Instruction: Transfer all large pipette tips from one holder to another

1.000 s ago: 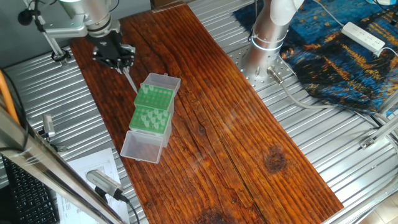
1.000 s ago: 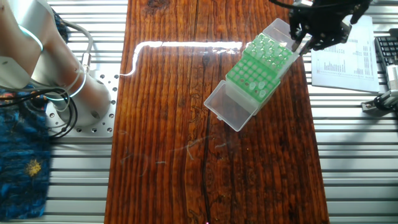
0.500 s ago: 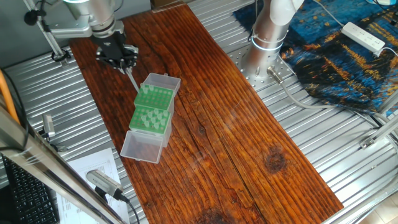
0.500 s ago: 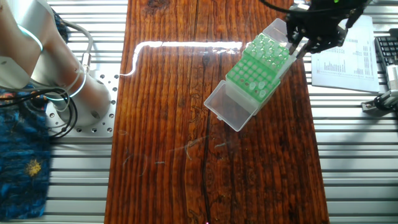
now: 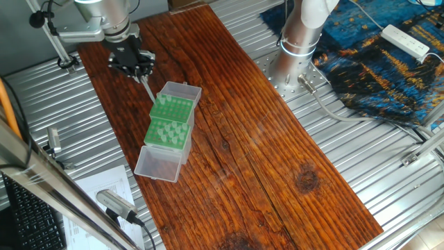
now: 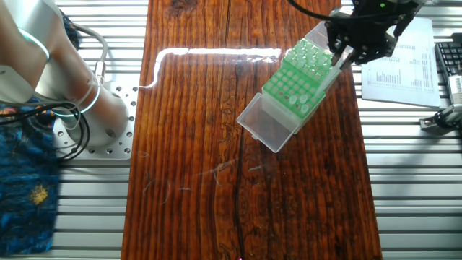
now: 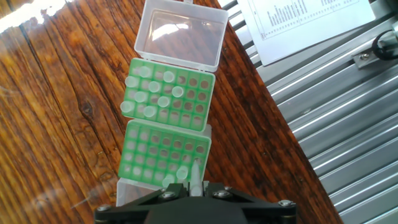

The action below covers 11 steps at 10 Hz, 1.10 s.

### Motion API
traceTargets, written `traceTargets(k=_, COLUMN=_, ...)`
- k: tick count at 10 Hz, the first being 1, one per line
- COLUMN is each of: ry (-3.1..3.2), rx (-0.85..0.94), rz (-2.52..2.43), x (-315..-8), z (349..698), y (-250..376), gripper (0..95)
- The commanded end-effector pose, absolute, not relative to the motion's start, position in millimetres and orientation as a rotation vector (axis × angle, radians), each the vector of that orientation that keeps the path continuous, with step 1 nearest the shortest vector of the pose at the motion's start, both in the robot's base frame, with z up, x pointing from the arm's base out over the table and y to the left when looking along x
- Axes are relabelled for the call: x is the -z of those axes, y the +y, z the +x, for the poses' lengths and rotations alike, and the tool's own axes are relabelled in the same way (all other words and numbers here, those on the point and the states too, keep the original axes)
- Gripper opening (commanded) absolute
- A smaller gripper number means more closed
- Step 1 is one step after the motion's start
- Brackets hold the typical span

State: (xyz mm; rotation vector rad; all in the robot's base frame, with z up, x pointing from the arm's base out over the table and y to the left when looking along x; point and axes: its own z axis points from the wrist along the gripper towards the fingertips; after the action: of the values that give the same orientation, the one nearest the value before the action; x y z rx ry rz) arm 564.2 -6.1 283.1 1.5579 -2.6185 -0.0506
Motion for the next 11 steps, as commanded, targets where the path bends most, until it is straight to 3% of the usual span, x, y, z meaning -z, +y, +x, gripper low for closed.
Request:
traceTargets(k=1, ry=-2.622, rx=0.052, rz=1.561, x=-280.7, z=564.8, y=-7.2, gripper=0.0)
traceTargets(k=7, ry=-2.614, rx=0.045, rz=1.566, x=-276.5, z=567.2, y=-6.6, gripper=0.0)
traceTargets(k=8, ry=-2.612, rx=0.045, rz=1.569, x=-275.7, z=567.3, y=-6.5, gripper=19.0)
traceTargets(k=11, ry=-2.612, rx=0.045, rz=1.569, x=-273.6, z=567.1, y=-6.0, gripper=19.0)
